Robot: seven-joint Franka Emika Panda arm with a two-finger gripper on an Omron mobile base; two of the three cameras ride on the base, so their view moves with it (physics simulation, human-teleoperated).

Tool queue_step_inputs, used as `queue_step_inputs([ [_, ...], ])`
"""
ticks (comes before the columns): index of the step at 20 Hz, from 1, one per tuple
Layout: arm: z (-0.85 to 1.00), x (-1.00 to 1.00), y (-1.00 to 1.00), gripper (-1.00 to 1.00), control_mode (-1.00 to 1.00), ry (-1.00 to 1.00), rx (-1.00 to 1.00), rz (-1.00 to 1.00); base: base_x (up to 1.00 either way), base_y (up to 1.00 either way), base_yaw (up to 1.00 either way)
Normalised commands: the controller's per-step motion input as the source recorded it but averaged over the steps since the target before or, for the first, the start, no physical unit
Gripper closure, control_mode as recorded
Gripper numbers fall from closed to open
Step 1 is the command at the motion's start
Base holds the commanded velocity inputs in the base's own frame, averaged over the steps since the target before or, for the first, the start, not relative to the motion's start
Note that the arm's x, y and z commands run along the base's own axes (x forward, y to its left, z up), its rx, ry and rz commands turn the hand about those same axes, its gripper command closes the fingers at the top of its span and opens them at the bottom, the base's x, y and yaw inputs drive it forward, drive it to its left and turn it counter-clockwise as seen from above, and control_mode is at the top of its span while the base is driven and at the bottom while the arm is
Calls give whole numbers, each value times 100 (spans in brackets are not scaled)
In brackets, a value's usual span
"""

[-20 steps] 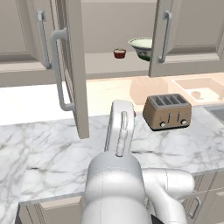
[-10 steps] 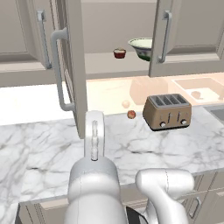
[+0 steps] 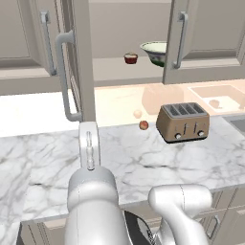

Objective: Pick the mug and place it in the sink. Pick the bowl and place it in the open cabinet and then close the cabinet.

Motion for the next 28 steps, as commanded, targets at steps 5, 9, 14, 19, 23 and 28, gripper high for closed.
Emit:
queue_step_inputs([
  [5, -9, 17, 33, -100, -100, 0, -3, 0, 0, 0, 0],
  [9, -2, 1, 35, -100, -100, 0, -3, 0, 0, 0, 0],
  [14, 0, 13, 4, -100, -100, 0, -1, 0, 0, 0, 0],
  [19, 0, 6, -2, -100, -100, -1, 0, 0, 0, 0, 0],
  [23, -5, 14, 0, -100, -100, 0, 0, 0, 0, 0, 0],
  [28, -5, 30, 0, -100, -100, 0, 0, 0, 0, 0, 0],
])
